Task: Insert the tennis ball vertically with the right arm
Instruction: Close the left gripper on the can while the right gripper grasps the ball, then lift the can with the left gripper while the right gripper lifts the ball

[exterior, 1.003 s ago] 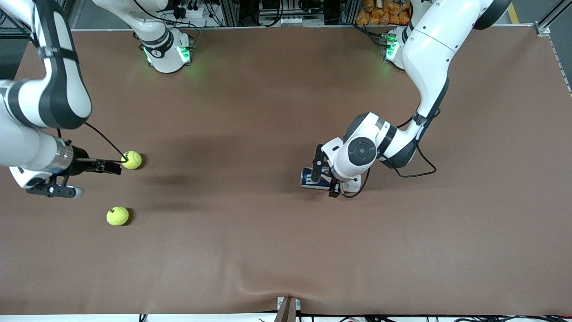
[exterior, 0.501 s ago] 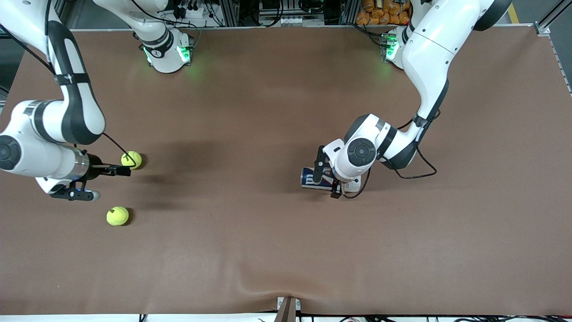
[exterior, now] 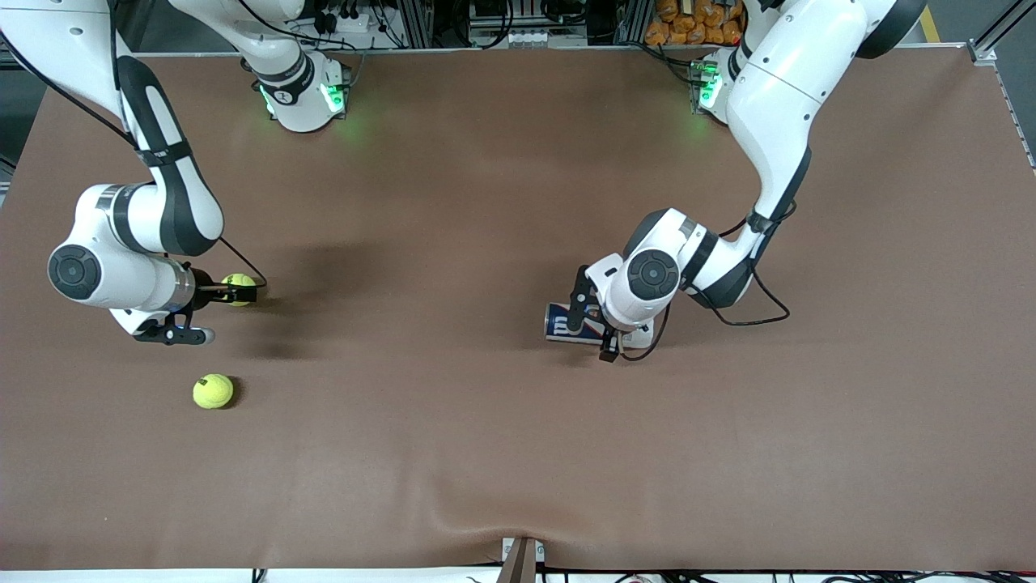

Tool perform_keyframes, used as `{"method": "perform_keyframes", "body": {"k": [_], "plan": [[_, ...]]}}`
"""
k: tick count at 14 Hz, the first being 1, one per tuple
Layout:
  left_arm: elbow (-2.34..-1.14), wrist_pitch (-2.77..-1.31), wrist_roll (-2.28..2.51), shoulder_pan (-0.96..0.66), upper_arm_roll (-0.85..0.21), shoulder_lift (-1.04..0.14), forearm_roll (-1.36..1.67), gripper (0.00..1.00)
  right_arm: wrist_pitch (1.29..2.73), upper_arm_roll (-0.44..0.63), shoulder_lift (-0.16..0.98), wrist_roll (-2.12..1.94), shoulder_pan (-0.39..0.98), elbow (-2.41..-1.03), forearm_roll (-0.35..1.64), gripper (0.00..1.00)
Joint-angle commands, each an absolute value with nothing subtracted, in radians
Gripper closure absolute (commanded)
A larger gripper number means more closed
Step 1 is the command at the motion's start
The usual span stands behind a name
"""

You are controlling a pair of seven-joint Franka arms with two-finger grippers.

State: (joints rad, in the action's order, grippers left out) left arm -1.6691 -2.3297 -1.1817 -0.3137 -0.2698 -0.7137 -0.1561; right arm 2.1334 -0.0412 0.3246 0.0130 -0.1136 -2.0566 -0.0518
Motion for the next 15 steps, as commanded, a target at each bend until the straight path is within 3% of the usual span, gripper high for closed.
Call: {"method": "perform_keyframes", "body": {"k": [1, 4, 6, 7, 10, 15], "plan": [[-1.681, -2.378, -1.173, -0.313, -0.267, -0.727, -0.181, 0.0, 2.218, -0.052, 0.272, 0.002, -0.14, -2.153, -0.1, 0.0], [-1.681, -2.379, -1.17, -0.316, -0.267, -0.73, -0.181, 0.04, 2.362, -0.052, 0.279, 0.0, -0.161, -2.229, -0.106, 0.0], [-1.68, -2.378, -1.17, -0.31, -0.268, -0.724, -0.181, 0.38, 2.37, -0.054, 0.284, -0.014, -0.181, -2.243, -0.106, 0.0], [-1.68, -2.378, -1.172, -0.305, -0.268, -0.721, -0.181, 0.44, 2.37, -0.054, 0.287, -0.049, -0.193, -2.243, -0.106, 0.0], [-1.672, -2.378, -1.166, -0.298, -0.278, -0.703, -0.163, 0.45, 2.375, -0.055, 0.305, -0.075, -0.209, -2.243, -0.104, 0.0], [-1.632, -2.378, -1.18, -0.298, -0.296, -0.673, -0.025, 0.33, 2.428, -0.055, 0.351, -0.075, -0.213, -2.243, -0.103, 0.0]]}}
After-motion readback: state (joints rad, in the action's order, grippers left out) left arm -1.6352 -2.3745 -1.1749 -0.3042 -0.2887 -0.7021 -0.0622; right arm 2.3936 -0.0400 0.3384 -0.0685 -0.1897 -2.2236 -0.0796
